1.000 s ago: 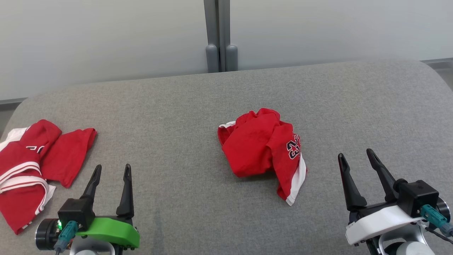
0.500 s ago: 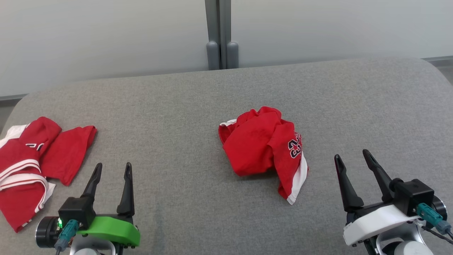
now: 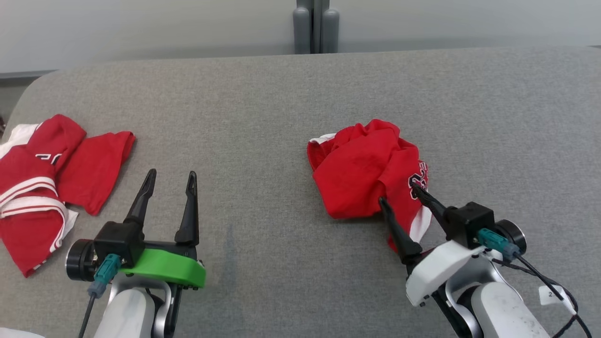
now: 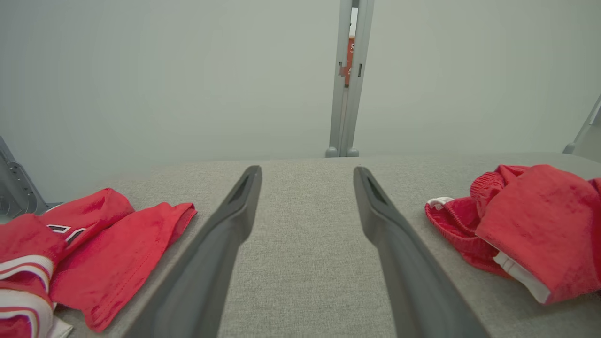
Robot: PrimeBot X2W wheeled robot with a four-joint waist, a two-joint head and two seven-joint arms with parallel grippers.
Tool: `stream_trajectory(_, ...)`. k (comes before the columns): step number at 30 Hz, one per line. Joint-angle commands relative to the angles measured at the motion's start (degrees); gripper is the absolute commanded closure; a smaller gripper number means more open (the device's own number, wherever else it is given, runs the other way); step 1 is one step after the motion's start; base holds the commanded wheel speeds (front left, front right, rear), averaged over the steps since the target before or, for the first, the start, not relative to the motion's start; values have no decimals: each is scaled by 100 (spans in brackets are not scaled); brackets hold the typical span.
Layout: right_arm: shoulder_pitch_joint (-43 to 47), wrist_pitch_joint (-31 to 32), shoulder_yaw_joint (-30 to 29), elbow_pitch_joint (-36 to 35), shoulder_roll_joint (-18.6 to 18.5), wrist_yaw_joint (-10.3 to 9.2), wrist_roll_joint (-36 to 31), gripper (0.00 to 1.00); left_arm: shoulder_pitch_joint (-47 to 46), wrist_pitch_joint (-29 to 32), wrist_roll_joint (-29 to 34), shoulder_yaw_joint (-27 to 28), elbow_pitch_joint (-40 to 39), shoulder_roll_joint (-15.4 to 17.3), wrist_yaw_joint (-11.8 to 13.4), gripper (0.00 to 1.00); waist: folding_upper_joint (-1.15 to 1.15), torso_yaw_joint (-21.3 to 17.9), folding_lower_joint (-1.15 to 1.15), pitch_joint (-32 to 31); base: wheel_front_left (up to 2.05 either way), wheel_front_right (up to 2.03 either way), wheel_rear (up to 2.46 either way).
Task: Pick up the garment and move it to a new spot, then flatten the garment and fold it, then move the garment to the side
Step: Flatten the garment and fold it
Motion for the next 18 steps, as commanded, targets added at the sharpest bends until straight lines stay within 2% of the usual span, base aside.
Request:
stream_trajectory(1, -124, 44, 13, 143, 9, -6, -61, 0, -79, -18, 64, 34, 20, -30, -40, 0, 0, 147, 0, 149, 0, 0, 0)
stream_trajectory(5, -346, 105, 20, 521, 41, -6, -227, 0, -135, -18, 150, 78, 63, -76, -107, 0, 0, 181, 0, 212, 0, 0, 0)
stream_trajectory(6, -415, 67, -11, 583, 55, -6, -286, 16, -152, -18, 172, 96, 72, -84, -128, 0, 0, 184, 0, 229, 0, 0, 0)
stream_trajectory(7, -443, 53, -38, 634, 62, -6, -323, 47, -163, -18, 179, 106, 77, -89, -127, 0, 0, 183, 0, 236, 0, 0, 0)
stream_trajectory(8, -469, 46, -77, 730, 77, -6, -376, 95, -180, -18, 204, 125, 83, -104, -138, 0, 0, 181, 0, 248, 0, 0, 0)
stream_trajectory(9, -501, 18, -115, 775, 89, -6, -412, 100, -187, -18, 214, 137, 89, -117, -149, 0, 0, 178, 0, 255, 0, 0, 0)
stream_trajectory(13, -582, -219, -270, 845, 149, -6, -359, 100, -194, -18, 272, 206, 108, -159, -186, 0, 0, 157, 0, 264, 0, 0, 0)
stream_trajectory(18, -567, -469, -813, 785, 175, -6, -250, 100, -191, -19, 346, 278, 96, -199, -236, 0, 0, 112, 0, 274, 0, 0, 0)
